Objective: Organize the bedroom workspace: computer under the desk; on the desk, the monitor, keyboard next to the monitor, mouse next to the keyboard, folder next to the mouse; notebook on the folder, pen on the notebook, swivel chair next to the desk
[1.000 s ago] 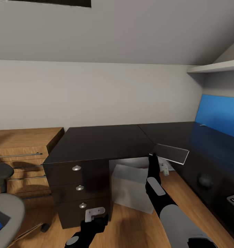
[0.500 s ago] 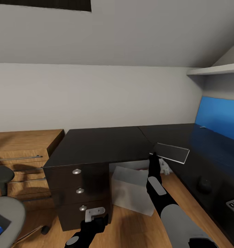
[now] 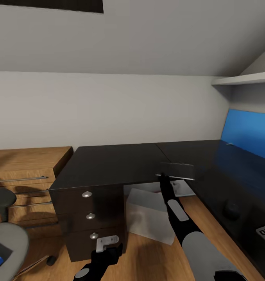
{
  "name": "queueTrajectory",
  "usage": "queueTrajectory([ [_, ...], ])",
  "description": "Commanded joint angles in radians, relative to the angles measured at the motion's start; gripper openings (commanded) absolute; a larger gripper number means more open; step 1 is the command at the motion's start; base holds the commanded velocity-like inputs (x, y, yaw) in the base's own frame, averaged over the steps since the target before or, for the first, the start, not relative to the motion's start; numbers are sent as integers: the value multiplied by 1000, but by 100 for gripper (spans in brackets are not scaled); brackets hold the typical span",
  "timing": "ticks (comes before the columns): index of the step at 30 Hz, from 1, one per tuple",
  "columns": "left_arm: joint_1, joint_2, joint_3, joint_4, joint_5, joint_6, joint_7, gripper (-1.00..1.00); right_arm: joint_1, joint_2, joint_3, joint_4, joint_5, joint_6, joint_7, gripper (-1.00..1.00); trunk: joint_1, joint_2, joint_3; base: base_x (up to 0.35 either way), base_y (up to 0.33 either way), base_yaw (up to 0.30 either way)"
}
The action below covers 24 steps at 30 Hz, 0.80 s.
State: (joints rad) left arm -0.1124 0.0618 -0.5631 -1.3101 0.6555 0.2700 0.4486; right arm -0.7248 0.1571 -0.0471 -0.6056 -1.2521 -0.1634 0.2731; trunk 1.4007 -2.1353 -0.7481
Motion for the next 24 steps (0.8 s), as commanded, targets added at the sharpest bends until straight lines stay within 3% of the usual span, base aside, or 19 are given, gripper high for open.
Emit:
queueTrajectory([
  [1, -1, 1, -3, 2, 7, 2, 8, 100, -1, 1, -1, 1, -12, 8, 11, -100, 0, -1, -1, 0, 0, 0],
  [4, -1, 1, -4, 6, 7, 2, 8, 100, -1, 1, 9, 1, -11, 15, 15, -100, 0, -1, -1, 0, 0, 0],
  [7, -1, 1, -3, 9, 7, 2, 7, 100, 7, 1, 77, 1, -10, 44, 64, -100, 0, -1, -1, 0, 0, 0],
  [11, -1, 2, -2, 9, 7, 1, 7, 100, 16, 2, 120, 1, -10, 65, 100, -100, 0, -1, -1, 0, 0, 0],
  [14, -1, 3, -1, 9, 7, 0, 7, 100, 20, 2, 133, 2, -11, 80, 110, -100, 0, -1, -1, 0, 0, 0],
  [21, -1, 3, -1, 9, 7, 1, 6, 100, 22, 1, 140, 3, -14, 224, 119, -100, 0, -1, -1, 0, 0, 0],
  [24, -1, 3, 0, 9, 7, 1, 5, 100, 22, 1, 140, 3, -16, 252, 120, -100, 0, -1, -1, 0, 0, 0],
])
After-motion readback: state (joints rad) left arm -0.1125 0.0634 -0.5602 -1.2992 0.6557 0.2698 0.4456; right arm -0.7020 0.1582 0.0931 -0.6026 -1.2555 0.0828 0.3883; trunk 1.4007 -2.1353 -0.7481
